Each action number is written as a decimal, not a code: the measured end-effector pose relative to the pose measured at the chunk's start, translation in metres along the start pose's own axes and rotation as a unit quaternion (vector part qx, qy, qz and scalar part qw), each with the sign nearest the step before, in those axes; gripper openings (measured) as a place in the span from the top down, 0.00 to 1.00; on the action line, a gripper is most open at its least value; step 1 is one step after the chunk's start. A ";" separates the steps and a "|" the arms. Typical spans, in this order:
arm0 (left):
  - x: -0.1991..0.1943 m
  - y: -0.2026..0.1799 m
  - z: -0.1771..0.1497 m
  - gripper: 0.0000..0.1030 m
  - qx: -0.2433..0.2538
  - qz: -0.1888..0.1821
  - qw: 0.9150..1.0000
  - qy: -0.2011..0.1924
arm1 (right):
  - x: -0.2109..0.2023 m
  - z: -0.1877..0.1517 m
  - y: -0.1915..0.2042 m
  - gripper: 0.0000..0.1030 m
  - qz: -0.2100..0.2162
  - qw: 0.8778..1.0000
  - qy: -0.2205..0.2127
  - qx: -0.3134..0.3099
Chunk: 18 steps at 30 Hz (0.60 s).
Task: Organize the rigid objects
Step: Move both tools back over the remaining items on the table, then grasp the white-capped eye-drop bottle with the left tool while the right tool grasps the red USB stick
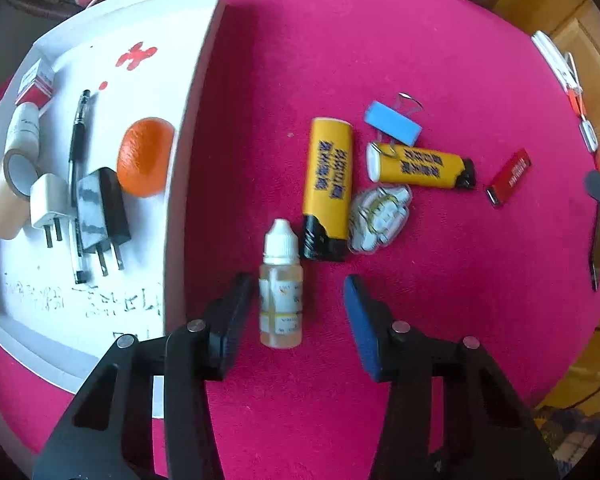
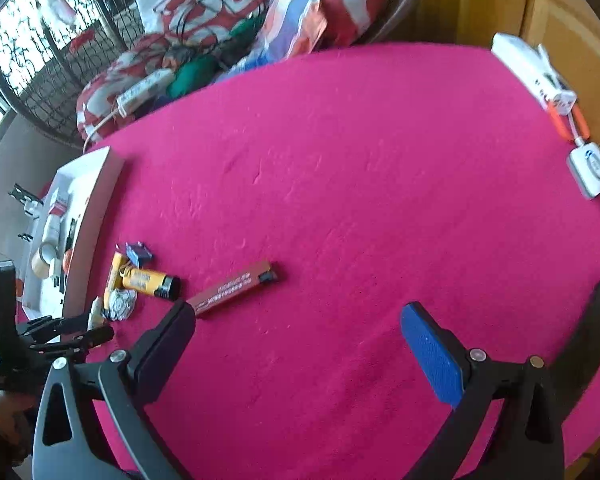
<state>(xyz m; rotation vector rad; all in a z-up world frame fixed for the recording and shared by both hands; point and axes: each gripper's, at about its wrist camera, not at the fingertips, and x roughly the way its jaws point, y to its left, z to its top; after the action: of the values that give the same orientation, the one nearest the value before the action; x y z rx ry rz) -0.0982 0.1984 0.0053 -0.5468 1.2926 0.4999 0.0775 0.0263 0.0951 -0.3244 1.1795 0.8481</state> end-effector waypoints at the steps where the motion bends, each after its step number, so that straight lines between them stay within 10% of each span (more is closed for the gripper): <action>1: 0.000 -0.003 -0.001 0.54 0.006 0.000 1.000 -0.002 | 0.001 -0.001 0.002 0.00 0.003 1.000 0.004 0.001; 18: -0.008 -0.002 -0.017 0.70 0.025 -0.040 0.999 0.000 | 0.005 -0.005 0.014 0.00 -0.003 1.000 0.017 0.006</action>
<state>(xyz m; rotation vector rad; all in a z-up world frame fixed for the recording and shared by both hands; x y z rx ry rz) -0.1114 0.1859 0.0106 -0.5551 1.2750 0.4004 0.0647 0.0341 0.0910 -0.3331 1.2149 0.8323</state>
